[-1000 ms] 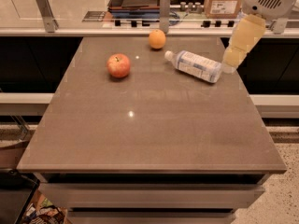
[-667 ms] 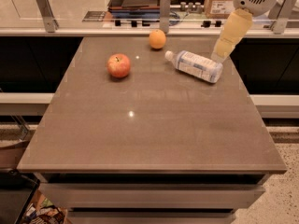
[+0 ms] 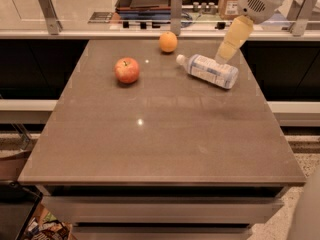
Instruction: Place blue plastic bottle upright
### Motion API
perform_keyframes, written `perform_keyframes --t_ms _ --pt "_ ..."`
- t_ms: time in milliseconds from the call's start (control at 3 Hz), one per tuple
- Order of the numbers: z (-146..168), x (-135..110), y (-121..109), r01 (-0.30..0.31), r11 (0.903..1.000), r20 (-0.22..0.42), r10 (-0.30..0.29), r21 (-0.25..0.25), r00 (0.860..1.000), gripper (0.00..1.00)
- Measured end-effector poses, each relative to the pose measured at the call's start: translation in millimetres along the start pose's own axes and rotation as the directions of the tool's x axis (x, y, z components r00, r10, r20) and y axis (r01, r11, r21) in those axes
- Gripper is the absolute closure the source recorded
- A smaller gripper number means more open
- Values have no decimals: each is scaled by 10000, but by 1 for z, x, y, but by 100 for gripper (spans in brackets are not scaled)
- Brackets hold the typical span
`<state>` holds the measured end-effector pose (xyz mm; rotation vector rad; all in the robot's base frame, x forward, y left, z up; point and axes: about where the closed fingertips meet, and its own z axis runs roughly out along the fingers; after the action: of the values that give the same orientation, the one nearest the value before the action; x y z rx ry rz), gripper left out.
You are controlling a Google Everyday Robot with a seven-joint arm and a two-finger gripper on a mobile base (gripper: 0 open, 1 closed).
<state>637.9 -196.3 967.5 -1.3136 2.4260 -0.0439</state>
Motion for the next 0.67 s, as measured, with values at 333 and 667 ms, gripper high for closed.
perform_keyframes --t_ms 333,667 --pt "29 -9 -9 -120 9992 -106 116 -386 9999 0" --pt "66 -30 -20 -138 9981 -298 120 -607 9995 0"
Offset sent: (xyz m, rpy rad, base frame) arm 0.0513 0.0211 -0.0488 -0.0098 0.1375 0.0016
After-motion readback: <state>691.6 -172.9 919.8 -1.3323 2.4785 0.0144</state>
